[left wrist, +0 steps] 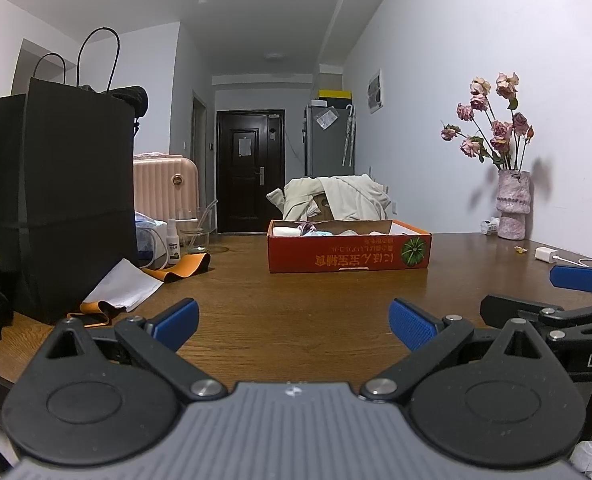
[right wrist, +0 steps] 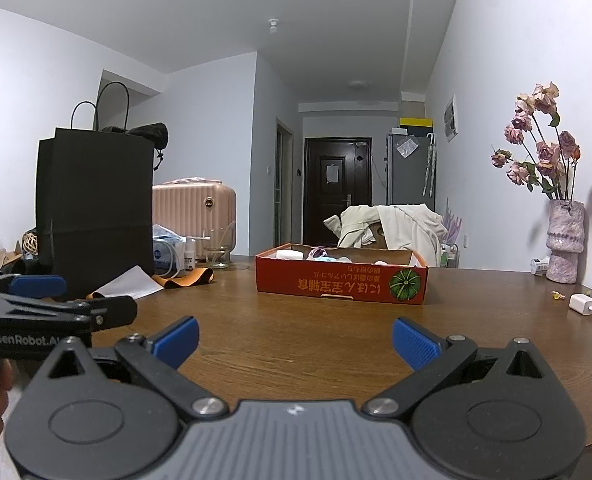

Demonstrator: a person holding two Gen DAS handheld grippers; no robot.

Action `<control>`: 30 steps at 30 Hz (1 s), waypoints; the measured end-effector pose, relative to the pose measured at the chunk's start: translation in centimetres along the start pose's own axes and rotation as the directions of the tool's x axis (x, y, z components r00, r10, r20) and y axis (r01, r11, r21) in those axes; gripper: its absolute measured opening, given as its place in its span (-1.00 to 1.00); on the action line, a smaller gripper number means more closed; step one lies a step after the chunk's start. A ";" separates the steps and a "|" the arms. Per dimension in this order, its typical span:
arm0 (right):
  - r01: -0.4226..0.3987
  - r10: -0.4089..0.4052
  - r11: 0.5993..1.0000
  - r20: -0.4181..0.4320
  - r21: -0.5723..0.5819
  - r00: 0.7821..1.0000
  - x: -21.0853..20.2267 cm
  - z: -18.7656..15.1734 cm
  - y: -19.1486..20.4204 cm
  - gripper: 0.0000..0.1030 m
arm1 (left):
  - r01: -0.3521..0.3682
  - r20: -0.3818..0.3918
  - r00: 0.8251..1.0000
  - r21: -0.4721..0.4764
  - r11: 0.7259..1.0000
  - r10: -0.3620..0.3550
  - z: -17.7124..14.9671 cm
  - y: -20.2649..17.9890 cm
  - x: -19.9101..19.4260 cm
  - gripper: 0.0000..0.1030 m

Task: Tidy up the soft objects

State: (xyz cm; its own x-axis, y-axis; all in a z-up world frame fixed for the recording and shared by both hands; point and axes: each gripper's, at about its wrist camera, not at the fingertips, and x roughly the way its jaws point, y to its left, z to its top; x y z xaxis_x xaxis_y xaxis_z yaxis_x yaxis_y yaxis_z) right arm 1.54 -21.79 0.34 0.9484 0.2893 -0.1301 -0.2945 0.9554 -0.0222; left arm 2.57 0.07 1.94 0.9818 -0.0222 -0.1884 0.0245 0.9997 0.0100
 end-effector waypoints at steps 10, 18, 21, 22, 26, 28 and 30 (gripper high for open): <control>0.000 0.000 1.000 0.005 0.001 1.000 -0.1 0.1 0.0 1.00 | 0.014 0.003 1.000 0.003 1.000 -0.014 0.2 0.3 0.1 1.00; -0.003 0.003 1.000 0.004 0.001 1.000 0.0 0.0 0.0 1.00 | 0.016 0.005 1.000 0.015 1.000 -0.017 0.2 0.1 0.2 1.00; -0.001 0.001 1.000 0.000 0.004 1.000 0.1 0.1 -0.1 1.00 | 0.018 0.003 1.000 0.014 1.000 -0.018 0.2 0.1 0.2 1.00; -0.001 0.001 1.000 -0.002 0.004 1.000 0.1 0.1 -0.1 1.00 | 0.020 0.002 1.000 0.013 1.000 -0.020 0.2 0.1 0.2 1.00; 0.003 -0.003 1.000 -0.006 0.008 1.000 0.4 0.3 -0.3 1.00 | 0.026 -0.004 1.000 0.011 1.000 -0.026 0.4 0.1 0.5 1.00; 0.005 -0.005 1.000 -0.008 0.012 1.000 0.6 0.4 -0.4 1.00 | 0.028 -0.006 1.000 0.013 1.000 -0.028 0.4 0.1 0.7 1.00; 0.008 -0.008 1.000 -0.011 0.015 1.000 0.8 0.4 -0.4 1.00 | 0.025 -0.007 1.000 0.013 1.000 -0.025 0.4 0.1 0.9 1.00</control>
State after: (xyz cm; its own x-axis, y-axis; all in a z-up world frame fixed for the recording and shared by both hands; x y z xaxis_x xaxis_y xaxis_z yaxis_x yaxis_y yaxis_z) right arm 2.45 -21.92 0.69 0.9493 0.2809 -0.1411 -0.2848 0.9585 -0.0083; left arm 3.49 0.16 2.22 0.9796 -0.0468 -0.1952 0.0513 0.9985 0.0183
